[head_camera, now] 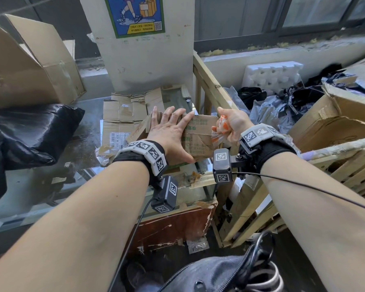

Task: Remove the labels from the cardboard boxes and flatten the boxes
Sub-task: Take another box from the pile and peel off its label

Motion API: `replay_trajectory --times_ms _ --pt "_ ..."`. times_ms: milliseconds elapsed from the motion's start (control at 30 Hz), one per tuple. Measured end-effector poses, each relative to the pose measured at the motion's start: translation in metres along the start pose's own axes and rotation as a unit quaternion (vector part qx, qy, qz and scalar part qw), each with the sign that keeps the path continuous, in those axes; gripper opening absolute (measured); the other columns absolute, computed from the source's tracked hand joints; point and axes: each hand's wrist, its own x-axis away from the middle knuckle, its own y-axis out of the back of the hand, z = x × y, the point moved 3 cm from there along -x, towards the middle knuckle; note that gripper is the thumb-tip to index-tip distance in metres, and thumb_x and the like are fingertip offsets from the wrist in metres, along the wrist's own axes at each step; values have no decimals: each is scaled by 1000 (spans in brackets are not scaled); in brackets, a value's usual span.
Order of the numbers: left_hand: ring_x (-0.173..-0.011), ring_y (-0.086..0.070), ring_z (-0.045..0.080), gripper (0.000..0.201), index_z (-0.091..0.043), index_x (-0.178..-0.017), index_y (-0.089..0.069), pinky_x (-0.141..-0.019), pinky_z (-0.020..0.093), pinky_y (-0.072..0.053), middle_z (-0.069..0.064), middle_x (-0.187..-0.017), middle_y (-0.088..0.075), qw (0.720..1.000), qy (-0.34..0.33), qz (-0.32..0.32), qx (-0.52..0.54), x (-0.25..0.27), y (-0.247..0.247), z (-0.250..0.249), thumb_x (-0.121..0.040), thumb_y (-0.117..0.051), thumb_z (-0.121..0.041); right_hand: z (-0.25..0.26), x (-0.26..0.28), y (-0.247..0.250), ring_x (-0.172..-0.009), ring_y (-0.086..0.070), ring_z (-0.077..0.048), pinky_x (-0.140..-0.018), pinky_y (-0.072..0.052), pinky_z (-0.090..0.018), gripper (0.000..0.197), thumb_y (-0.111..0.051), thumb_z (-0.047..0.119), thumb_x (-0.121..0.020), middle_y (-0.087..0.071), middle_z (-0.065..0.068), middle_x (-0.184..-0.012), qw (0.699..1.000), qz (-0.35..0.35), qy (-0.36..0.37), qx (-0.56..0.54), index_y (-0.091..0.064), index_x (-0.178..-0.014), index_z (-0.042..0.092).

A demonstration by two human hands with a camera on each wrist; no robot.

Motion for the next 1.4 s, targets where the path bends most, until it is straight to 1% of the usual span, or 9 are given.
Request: replay_trajectory --times_ms 100,233,433,567,867,1000,1133,1233,1400 --pt "-147 13 22 128 -40 -150 9 -112 55 21 -6 -159 0 1000 -3 -1 0 0 0 1 -53 -66 -81 1 -2 1 -24 -44 -5 -34 -40 -16 44 -51 18 -98 -50 -6 -49 1000 -1 -6 28 -39 -131 -7" --pt "-146 14 22 129 -41 -150 9 -112 55 21 -7 -159 1 1000 -5 0 5 -1 -1 2 -53 -67 -81 1 -8 1 -33 -53 -8 -44 -50 -23 43 -54 20 -96 -50 -10 -71 997 -11 7 76 -40 -129 -3" --pt "-146 13 22 129 -40 -150 8 -112 55 22 -7 -158 0 1000 -9 1 6 -1 -1 2 -53 -68 -80 3 -13 -2 -92 -67 -33 -85 -56 -44 41 -61 27 -90 -64 -21 -101 988 -31 3 150 -45 -115 -2" --pt "-146 12 21 129 -40 -149 7 -112 55 22 -8 -157 -4 1000 -12 -2 7 -1 -2 1 -52 -68 -80 5 -13 -4 -81 -68 -28 -91 -52 -44 22 -59 26 -89 -65 -19 -98 981 -19 11 194 -50 -82 7" --pt "-146 10 20 128 -41 -149 5 -113 57 18 -7 -156 -6 1000 -20 2 7 0 -4 0 -52 -68 -80 6 -10 1 -28 -49 -11 -58 -49 -28 19 -53 21 -93 -50 -9 -61 972 10 -32 232 -50 -88 3" --pt "-146 9 20 127 -41 -149 4 -113 57 18 -7 -156 -7 1000 -25 3 8 -1 -5 0 -52 -68 -79 7 -9 -1 -43 -55 -15 -59 -51 -30 21 -53 23 -93 -54 -9 -65 962 15 -33 271 -51 -83 5" --pt "-146 9 20 128 -41 -149 4 -113 57 18 -7 -156 -7 1000 -28 9 11 -1 -5 1 -51 -69 -78 8 -13 -5 -40 -52 -14 -79 -52 -38 25 -52 16 -94 -52 -6 -47 953 23 -16 302 -50 -71 5" --pt "-146 9 19 128 -42 -149 4 -113 57 17 -8 -156 -7 999 -30 11 15 -1 -4 3 -50 -69 -78 9 -12 -6 -63 -61 -22 -85 -52 -40 23 -52 17 -94 -58 -13 -70 949 28 -18 314 -50 -76 4" --pt "-146 10 19 129 -43 -149 4 -114 57 17 -8 -156 -7 999 -31 14 21 0 -4 6 -49 -70 -78 9 -8 -4 -36 -49 -14 -49 -45 -27 21 -49 20 -93 -46 -5 -54 954 72 -73 281 -51 -77 7"
